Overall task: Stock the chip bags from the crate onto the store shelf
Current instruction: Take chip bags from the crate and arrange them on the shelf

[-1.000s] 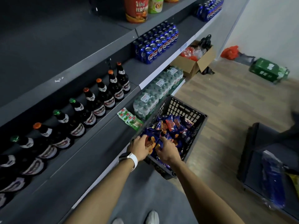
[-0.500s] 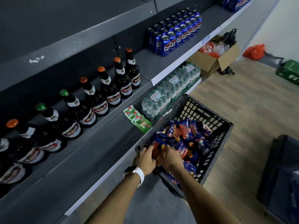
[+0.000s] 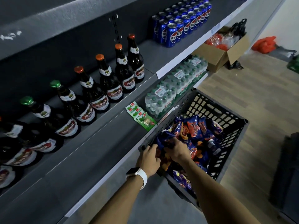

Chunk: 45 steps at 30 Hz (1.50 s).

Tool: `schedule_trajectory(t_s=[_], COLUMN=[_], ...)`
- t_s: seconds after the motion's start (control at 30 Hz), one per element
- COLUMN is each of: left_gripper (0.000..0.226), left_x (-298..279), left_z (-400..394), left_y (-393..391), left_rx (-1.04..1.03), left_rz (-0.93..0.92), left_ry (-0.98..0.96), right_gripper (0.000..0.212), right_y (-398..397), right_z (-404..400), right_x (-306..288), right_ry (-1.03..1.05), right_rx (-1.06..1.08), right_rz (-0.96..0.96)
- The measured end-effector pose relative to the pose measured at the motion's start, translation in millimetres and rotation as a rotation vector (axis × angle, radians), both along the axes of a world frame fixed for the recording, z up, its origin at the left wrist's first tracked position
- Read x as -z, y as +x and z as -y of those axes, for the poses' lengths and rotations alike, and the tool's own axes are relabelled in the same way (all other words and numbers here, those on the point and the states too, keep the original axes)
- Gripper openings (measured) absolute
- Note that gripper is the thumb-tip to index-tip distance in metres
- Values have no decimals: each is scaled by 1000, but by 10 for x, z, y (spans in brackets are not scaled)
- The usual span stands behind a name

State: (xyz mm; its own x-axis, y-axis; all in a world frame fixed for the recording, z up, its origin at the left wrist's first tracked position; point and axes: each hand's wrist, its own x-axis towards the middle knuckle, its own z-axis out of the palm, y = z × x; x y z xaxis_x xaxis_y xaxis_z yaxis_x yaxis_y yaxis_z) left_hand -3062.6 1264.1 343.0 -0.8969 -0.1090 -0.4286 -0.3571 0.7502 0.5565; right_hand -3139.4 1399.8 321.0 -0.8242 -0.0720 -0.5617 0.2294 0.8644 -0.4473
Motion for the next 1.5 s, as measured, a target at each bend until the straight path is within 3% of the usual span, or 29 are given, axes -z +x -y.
schedule_trajectory(t_s=[0.1,0.3,0.43,0.53,0.63,0.87,1.2,1.5], left_gripper=[55,59,58,44,32,31,26,22], left_x=[46,77,120,196,264,447,488,283], left_z=[-83,-215,-288,-317,-308,-306,-272,-200], left_y=[-45,-122,-163,-185,-250,-472,-543,-428], left_rx=[-10,3,85,187,307,475,493,494], left_rz=[16,55,67,79,45,49,29,-125], left_ry=[60,69,26,-93,-329,-654,-597,-474], right_gripper=[17,36,35,27,25,26,24,28], right_y=[77,270,364,378,380,362,337,343], right_z=[-52,-1,41,33,-4,-138,-120,-75], right_x=[16,-13,68,110,144,274,311,75], right_ry=[6,94,173,229,222,221,210,129], right_rx=[11,-180,-275,-268,-266,-278,-251,-162], right_rz=[-122,-175,-165,-216,-252,-296,-324,-301])
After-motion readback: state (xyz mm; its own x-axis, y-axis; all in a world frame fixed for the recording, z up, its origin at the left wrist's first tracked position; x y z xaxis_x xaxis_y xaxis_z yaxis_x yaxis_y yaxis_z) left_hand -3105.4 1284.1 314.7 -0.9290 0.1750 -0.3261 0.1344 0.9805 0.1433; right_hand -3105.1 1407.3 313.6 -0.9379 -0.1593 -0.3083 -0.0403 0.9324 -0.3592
